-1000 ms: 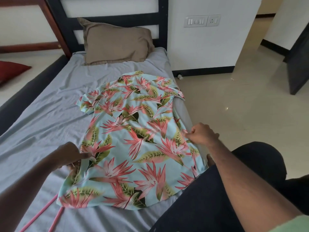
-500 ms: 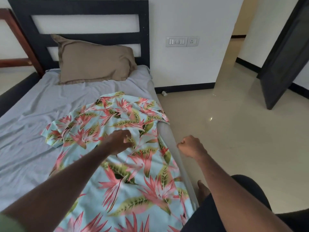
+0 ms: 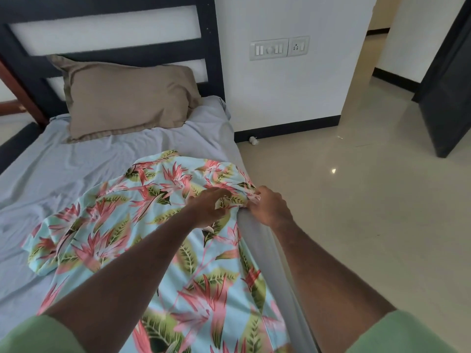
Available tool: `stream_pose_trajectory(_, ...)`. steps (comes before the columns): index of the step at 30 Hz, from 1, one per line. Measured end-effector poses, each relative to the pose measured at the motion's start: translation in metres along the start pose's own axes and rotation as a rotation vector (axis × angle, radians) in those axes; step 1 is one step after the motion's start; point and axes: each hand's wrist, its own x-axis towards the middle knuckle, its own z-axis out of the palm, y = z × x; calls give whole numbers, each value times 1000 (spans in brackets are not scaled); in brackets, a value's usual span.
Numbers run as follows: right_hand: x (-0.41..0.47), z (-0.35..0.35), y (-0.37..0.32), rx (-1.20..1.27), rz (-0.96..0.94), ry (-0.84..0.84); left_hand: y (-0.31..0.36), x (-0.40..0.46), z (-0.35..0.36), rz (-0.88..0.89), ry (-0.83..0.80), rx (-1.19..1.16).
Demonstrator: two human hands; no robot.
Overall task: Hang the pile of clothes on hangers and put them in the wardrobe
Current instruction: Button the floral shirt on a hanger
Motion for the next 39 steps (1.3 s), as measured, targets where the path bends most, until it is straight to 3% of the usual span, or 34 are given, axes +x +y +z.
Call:
stream_pose_trajectory(4, 35, 4, 5, 9, 7, 5, -3, 15, 5, 52, -50, -48)
stream_pose_trajectory(9, 88, -29, 6, 156, 209, 264, 5, 33, 5, 90, 26, -230)
stream_pose_trajectory(13, 87, -33, 25, 96, 302, 179, 11, 42, 8, 89, 75, -321)
stream_pose_trajectory(19, 36, 4, 36, 189, 262, 92, 19, 23, 20, 11, 271, -124)
stream_pose_trajectory(24, -18, 22, -1, 107, 50, -46, 20, -14, 29, 117, 126, -92)
stream_pose_trajectory(30, -23, 6, -10, 85, -16, 3, 30, -41, 38, 239, 330, -45)
stream_pose_trajectory(35, -59, 3, 10, -2, -95, -144, 41, -72, 51, 524, 215, -85)
stream_pose_trajectory(39, -89, -2, 28, 40, -73, -146, 49, -98, 54, 527, -29, -118)
